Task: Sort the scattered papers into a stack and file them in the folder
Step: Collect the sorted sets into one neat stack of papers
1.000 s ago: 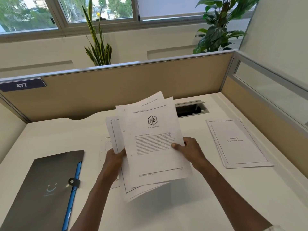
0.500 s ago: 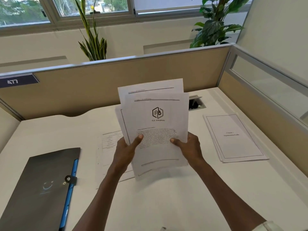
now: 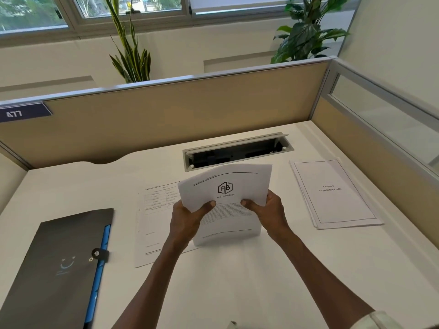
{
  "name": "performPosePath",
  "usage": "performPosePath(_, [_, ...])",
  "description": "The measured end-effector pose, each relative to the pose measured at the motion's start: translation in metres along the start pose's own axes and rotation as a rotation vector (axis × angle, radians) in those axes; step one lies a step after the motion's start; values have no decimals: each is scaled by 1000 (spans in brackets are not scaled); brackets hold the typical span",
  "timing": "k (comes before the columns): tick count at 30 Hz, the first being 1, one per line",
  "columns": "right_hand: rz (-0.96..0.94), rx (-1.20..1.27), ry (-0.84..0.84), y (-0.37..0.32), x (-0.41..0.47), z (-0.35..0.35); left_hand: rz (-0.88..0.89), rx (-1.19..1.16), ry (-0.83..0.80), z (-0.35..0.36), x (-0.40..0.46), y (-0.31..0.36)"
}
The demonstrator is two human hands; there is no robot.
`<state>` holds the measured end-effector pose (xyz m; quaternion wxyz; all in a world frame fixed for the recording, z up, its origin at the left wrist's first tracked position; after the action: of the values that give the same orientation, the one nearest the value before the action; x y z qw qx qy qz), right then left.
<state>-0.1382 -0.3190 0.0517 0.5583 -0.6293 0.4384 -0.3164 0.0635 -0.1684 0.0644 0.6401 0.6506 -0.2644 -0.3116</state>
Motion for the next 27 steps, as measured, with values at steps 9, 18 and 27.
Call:
performPosePath(9, [-12, -58, -8, 8, 5, -1, -50, -26, 10, 1, 2, -16])
performPosePath(18, [-9, -250, -110, 35, 7, 30, -63, 156, 89, -30, 0, -43])
performPosePath(27, [-290, -967, -492, 64, -26, 130, 64, 152, 398, -158, 37, 6])
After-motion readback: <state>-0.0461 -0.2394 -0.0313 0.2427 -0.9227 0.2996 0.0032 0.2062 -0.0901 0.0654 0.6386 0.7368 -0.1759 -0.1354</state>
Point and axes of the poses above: each hand's wrist, its own x-axis towards the middle knuckle, its own z-axis out of the palm, y = z × x, the point moved 10 cm from there along x, towards the middle knuckle, and after that the axes turned 6 degrees about -x, right-handed, at the moved point
